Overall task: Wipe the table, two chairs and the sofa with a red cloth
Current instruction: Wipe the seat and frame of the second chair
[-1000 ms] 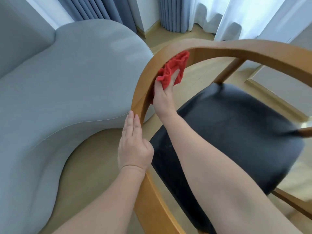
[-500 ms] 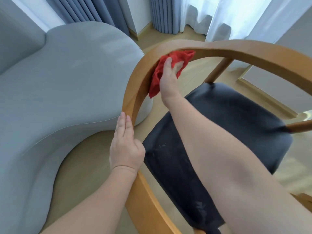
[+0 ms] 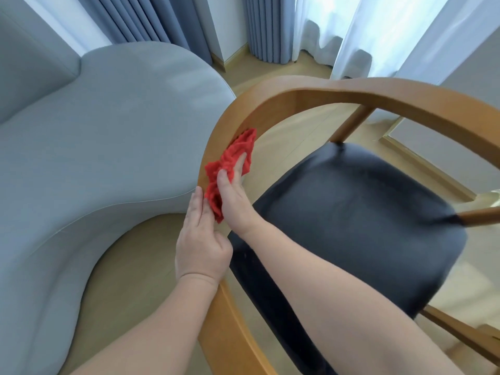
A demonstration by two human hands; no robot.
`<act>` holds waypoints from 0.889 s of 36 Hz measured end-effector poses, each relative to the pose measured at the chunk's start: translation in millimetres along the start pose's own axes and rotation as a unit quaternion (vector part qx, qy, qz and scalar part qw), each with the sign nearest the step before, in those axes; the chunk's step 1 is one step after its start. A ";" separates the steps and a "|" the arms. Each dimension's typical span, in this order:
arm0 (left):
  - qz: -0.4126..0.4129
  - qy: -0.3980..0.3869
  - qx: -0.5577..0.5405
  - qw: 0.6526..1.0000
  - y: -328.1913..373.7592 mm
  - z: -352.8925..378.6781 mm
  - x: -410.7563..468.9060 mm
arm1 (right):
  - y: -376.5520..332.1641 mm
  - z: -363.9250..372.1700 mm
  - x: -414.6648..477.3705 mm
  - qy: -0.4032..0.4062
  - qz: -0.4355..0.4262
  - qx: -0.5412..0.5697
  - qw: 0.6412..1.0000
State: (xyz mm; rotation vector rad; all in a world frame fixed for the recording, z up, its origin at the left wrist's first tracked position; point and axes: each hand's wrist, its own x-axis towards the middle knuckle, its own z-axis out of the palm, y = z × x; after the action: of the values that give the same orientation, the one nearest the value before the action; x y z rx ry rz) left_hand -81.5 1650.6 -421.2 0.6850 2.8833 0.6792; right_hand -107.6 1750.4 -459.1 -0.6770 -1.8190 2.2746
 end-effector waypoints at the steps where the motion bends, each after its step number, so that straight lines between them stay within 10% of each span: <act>1: -0.001 0.001 0.002 1.000 -0.2 0.2 -0.3 | -1.3 -0.1 1.0 0.000 0.004 0.002 1.000; 16: -0.025 -0.060 0.072 0.995 7.2 -7.9 0.1 | -50.9 -79.7 64.6 0.188 -0.095 -0.192 0.958; 25: -0.013 -0.067 0.103 0.992 7.4 -8.8 2.3 | -77.5 -168.2 80.5 0.123 -0.191 -0.602 0.766; 32: -0.003 -0.043 0.128 0.991 9.2 -7.9 2.5 | -107.8 -215.8 99.9 0.055 -0.158 -0.641 0.749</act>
State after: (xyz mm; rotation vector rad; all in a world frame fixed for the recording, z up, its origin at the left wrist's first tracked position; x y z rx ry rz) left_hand -81.6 1656.0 -410.0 0.7148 2.9179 0.2723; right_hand -119.7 2007.7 -416.2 -0.4925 -2.9340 0.4672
